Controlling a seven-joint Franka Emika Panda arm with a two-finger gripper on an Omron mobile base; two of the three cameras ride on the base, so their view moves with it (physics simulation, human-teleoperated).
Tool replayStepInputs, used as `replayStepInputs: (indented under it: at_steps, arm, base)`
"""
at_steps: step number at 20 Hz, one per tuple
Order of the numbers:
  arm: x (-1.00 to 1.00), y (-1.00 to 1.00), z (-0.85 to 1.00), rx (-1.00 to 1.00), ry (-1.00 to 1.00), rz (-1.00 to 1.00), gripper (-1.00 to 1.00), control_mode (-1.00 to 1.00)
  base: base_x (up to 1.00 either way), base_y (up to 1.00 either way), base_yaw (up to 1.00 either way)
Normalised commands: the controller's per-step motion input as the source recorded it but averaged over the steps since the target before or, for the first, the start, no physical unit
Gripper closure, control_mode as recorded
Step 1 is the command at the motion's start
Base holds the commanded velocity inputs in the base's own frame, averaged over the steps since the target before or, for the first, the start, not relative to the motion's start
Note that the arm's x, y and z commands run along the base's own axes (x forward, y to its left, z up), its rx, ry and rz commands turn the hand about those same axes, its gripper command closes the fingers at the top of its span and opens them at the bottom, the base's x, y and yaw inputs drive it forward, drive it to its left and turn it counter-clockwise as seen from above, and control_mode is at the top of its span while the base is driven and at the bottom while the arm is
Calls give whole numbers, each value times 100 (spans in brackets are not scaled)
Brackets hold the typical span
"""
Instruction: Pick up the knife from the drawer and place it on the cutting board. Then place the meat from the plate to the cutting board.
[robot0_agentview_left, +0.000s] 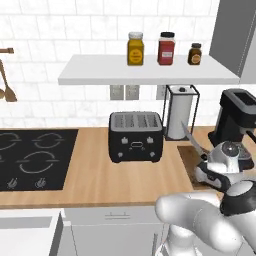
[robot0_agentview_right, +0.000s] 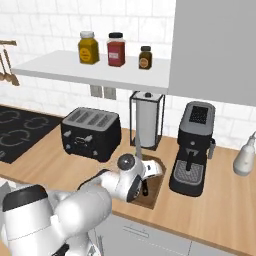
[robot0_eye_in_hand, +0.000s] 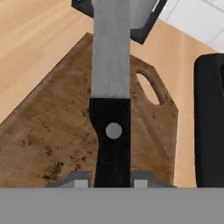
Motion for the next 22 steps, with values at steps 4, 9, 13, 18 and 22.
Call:
replayStepInputs:
  at_steps: [4, 9, 13, 18, 22]
  arm:
    - [84, -47, -23, 0, 27, -16, 100, -100]
    - [63, -55, -1, 0, 25, -9, 100, -100]
    - [3, -43, -28, 5, 12, -1, 100, -100]
    - [-18, -20, -44, 9, 9, 0, -100, -100]
    - [-5, -29, -2, 6, 0, 0, -100, -100]
  base:
    - [0, 0, 0]
    - [0, 0, 0]
    - [0, 0, 0]
    - [0, 0, 0]
    - [0, 0, 0]
